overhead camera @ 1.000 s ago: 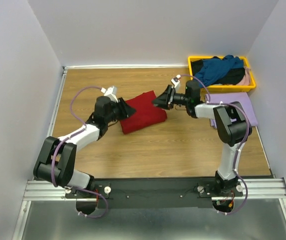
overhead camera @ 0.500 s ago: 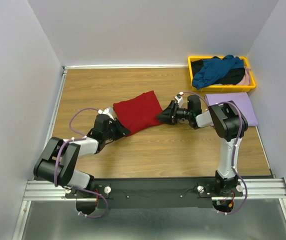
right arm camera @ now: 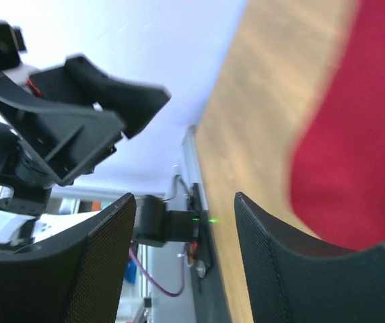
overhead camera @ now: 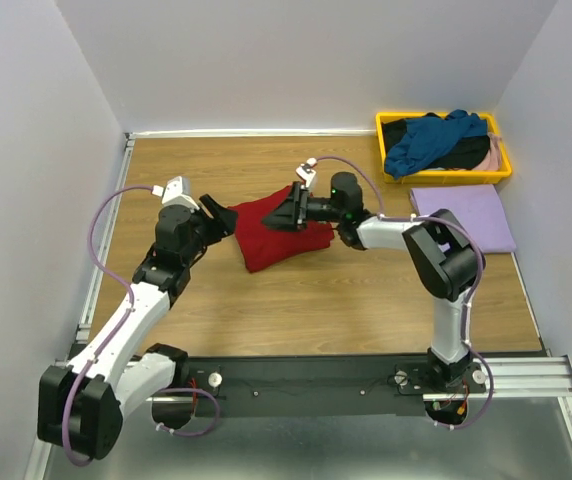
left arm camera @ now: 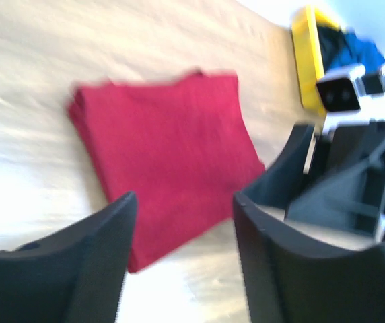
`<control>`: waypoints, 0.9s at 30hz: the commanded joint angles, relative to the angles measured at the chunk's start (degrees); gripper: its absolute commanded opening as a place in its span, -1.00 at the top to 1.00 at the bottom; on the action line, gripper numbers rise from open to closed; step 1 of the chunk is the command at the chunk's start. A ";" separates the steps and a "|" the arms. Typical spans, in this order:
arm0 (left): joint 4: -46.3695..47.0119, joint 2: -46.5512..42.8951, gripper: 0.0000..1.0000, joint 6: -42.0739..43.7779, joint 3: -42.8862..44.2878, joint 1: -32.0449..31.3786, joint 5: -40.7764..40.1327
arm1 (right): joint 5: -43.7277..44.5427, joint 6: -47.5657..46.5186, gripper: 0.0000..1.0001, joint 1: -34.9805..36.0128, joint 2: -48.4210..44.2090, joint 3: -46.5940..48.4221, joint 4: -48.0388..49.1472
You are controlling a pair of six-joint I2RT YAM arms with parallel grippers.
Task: Fold and stack the t-shirts
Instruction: Fold the tshirt
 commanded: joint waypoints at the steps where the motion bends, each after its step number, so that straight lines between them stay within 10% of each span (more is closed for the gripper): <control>1: -10.31 -4.44 -0.47 5.79 2.85 0.27 -11.11 | 6.76 3.35 -0.36 3.68 4.40 4.70 1.32; 13: -12.34 -10.95 -0.78 7.37 0.21 0.19 -15.08 | 13.91 9.06 -0.33 4.83 22.43 2.35 2.11; 27: -1.47 -7.98 -0.67 6.59 -1.54 0.10 -0.07 | 11.35 7.48 -0.33 2.47 9.26 2.70 0.97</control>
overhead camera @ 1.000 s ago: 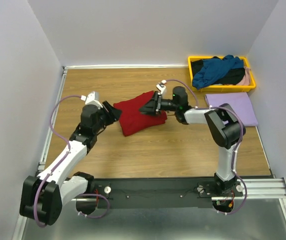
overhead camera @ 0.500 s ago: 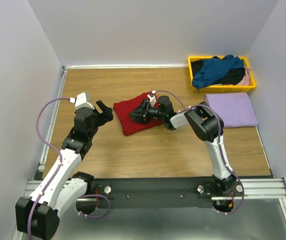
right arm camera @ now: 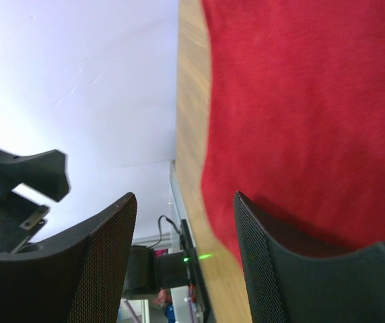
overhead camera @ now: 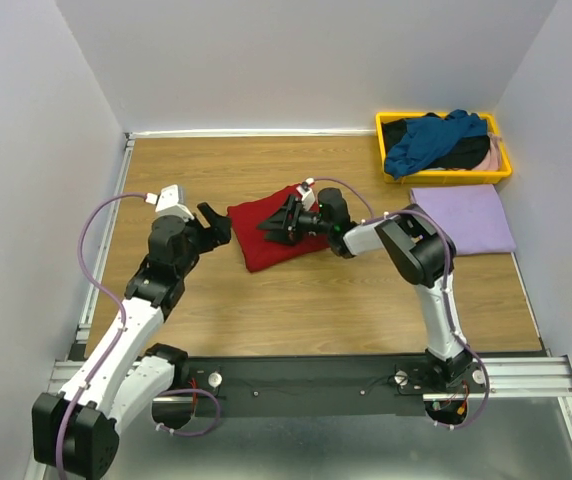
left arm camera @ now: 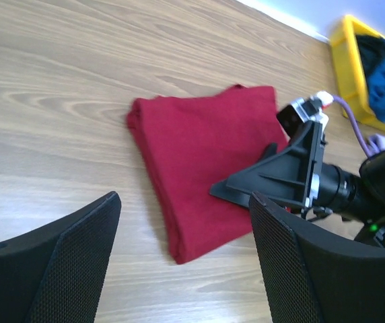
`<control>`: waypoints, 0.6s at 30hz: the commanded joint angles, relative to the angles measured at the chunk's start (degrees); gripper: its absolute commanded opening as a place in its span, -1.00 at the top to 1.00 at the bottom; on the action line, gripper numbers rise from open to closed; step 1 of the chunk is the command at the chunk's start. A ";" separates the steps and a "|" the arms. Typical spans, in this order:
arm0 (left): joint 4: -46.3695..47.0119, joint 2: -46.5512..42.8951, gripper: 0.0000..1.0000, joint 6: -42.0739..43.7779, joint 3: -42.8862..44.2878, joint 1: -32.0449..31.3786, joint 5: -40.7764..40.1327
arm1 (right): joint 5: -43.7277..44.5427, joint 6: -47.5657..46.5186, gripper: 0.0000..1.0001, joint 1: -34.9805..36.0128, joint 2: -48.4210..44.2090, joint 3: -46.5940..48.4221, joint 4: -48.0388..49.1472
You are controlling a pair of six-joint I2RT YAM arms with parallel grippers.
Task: Fold and stack the t-shirts
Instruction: Fold the tshirt, then neatly place the folded tshirt to the corner
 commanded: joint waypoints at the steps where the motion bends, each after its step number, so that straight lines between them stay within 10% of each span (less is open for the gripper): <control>1: 7.86 4.35 -0.66 -1.35 -0.87 -0.47 10.22 | -0.26 -2.24 -0.32 -2.35 -5.28 -1.50 -3.16; 18: 22.65 32.13 -0.56 -11.81 -2.54 -3.72 20.53 | -6.94 -9.97 -0.32 -13.86 -5.55 -12.05 -3.07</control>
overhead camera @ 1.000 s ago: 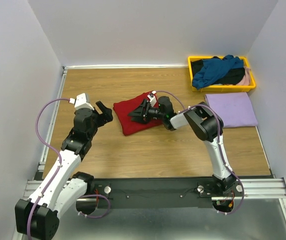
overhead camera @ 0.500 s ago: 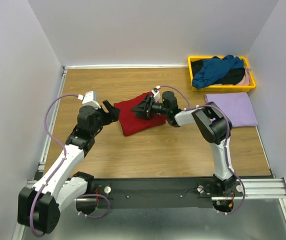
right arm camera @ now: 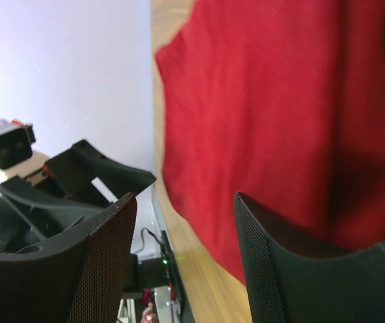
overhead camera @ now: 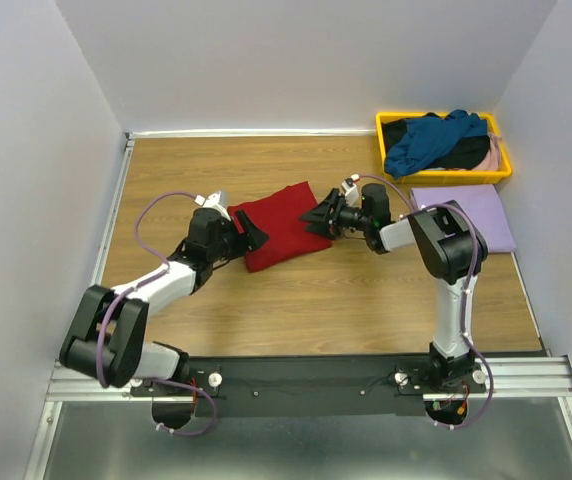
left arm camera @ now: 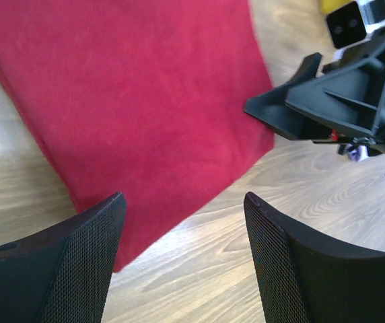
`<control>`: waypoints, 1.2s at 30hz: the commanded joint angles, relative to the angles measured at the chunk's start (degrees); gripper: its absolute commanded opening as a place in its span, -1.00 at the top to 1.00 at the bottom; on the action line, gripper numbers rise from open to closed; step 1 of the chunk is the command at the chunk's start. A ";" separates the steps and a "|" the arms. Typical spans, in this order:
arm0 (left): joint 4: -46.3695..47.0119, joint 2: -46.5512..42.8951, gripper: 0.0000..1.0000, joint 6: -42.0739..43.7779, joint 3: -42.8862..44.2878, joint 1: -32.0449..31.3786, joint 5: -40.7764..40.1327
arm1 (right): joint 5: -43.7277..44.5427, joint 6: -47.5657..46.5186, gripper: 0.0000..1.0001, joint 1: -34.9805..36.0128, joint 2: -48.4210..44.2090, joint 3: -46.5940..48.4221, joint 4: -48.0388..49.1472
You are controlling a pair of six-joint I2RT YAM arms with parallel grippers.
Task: Fold and stack the t-shirts
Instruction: Neatly place the folded tshirt to the corner
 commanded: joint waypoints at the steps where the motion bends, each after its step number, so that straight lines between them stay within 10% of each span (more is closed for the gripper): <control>1: 2.84 4.97 -0.55 -2.61 -0.83 -0.12 2.41 | -3.07 -4.03 -0.32 -0.69 2.54 -2.32 -1.04; 8: -6.99 7.72 -0.54 -1.21 5.31 0.50 -3.47 | -3.61 -9.80 -0.29 -1.65 -3.24 -1.11 -7.87; 12: -14.36 3.84 -0.55 0.37 8.31 0.59 -9.54 | 5.51 -25.28 -0.33 -1.57 -9.22 4.86 -34.55; 19: -23.08 3.05 -0.57 5.82 12.97 0.41 -18.68 | 26.52 -33.30 -0.34 -1.57 -14.60 5.94 -50.85; 36: -26.08 1.29 -0.60 20.68 21.49 -9.51 -30.11 | 22.50 -39.28 0.14 4.74 -11.35 8.22 -55.18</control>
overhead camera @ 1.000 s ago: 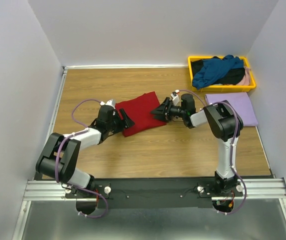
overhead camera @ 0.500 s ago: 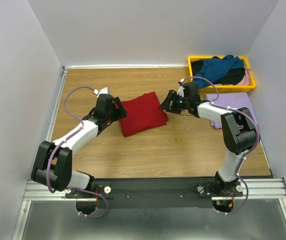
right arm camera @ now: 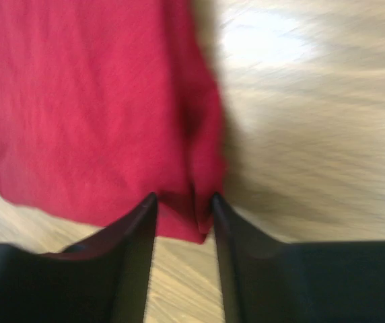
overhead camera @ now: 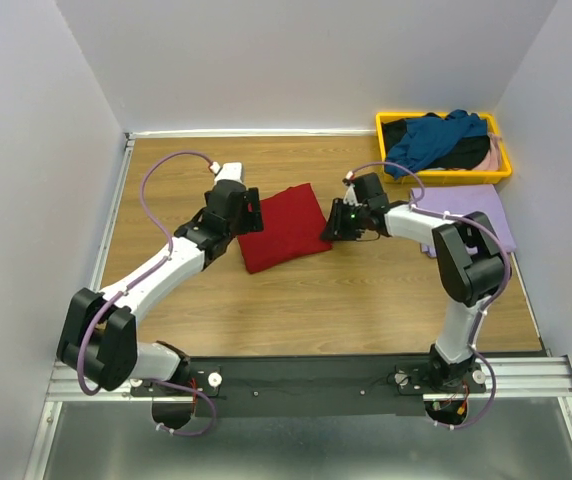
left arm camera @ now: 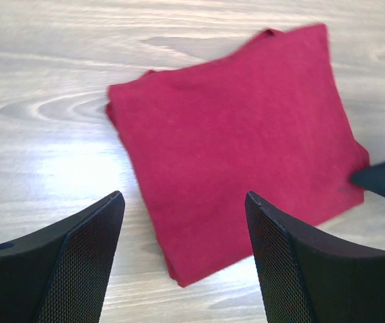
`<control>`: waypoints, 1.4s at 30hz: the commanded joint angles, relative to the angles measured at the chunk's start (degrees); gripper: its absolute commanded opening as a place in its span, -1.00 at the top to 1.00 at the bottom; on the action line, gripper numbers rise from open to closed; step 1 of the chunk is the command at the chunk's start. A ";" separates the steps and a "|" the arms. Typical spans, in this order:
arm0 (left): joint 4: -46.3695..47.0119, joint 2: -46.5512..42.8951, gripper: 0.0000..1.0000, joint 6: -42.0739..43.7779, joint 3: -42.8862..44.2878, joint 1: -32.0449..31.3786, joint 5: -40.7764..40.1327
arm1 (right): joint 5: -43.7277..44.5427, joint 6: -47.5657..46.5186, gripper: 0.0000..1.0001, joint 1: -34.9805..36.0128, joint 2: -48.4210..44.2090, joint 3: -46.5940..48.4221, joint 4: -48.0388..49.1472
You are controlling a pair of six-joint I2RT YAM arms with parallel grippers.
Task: Fold and stack the t-shirts
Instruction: Neatly place the folded tshirt to the corner
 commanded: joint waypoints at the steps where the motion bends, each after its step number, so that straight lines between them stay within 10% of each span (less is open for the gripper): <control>1: -0.46 -0.18 -0.60 4.44 1.32 -2.87 -3.76 | -1.56 -1.23 0.23 4.63 1.33 0.64 -2.20; 9: 2.00 -0.61 -0.61 9.71 0.53 -7.53 -2.70 | -0.35 0.71 0.41 9.47 -1.04 -0.94 -3.17; 19: 3.50 7.28 -0.62 20.60 3.51 -20.53 -3.05 | 12.76 -0.44 -0.24 0.86 -9.03 -2.26 -10.90; 26: -2.47 22.65 -0.59 26.24 11.24 -30.64 -10.68 | 10.31 2.64 -0.32 -6.00 -9.31 -4.37 -11.34; 42: -5.38 33.40 -0.31 27.56 15.12 -31.36 -15.62 | 4.42 1.94 -0.36 -6.88 -7.55 -3.93 -10.99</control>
